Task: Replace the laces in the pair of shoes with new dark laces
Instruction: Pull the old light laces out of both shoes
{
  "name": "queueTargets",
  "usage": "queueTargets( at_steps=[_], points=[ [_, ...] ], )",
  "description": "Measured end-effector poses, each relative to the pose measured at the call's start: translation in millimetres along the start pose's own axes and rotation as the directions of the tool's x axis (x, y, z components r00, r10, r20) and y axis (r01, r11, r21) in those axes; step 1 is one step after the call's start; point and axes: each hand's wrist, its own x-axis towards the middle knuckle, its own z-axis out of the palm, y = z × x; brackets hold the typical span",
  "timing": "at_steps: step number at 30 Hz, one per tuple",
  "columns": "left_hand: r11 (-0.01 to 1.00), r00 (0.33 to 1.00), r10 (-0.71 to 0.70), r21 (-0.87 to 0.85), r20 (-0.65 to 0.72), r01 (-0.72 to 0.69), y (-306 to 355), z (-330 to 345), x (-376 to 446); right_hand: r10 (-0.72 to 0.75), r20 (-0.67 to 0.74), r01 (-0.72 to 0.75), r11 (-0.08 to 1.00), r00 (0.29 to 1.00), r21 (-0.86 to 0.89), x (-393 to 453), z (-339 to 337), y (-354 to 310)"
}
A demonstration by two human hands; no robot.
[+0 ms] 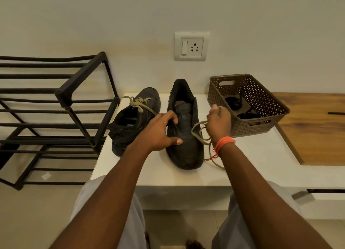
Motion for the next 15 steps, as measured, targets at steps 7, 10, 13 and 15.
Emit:
queueTargets(
  at_steps=[7, 10, 13, 15],
  points=[
    [0.998, 0.999, -0.038, 0.047, -0.024, 0.039, 11.6, 12.1, -6.5, -0.386, 0.105, 0.371, 0.918, 0.916, 0.143, 7.3, -24.0, -32.3],
    [0.994, 0.997, -0.037, 0.104, -0.071, 0.044, 15.4, 18.2, -9.2, -0.478, -0.022, 0.473, 0.86, 0.878, 0.19, 21.2, -21.1, -53.6],
    [0.989, 0.995, -0.032, 0.142, -0.096, 0.046, 15.6, 21.2, -10.4, -0.492, 0.006, 0.483, 0.857, 0.871, 0.18, 34.3, -13.0, -49.4],
    [0.986, 0.995, -0.028, 0.16, -0.095, 0.043, 14.3, 22.3, -9.3, -0.442, 0.149, 0.437, 0.897, 0.884, 0.068, 43.6, -7.0, -31.0]
  ],
)
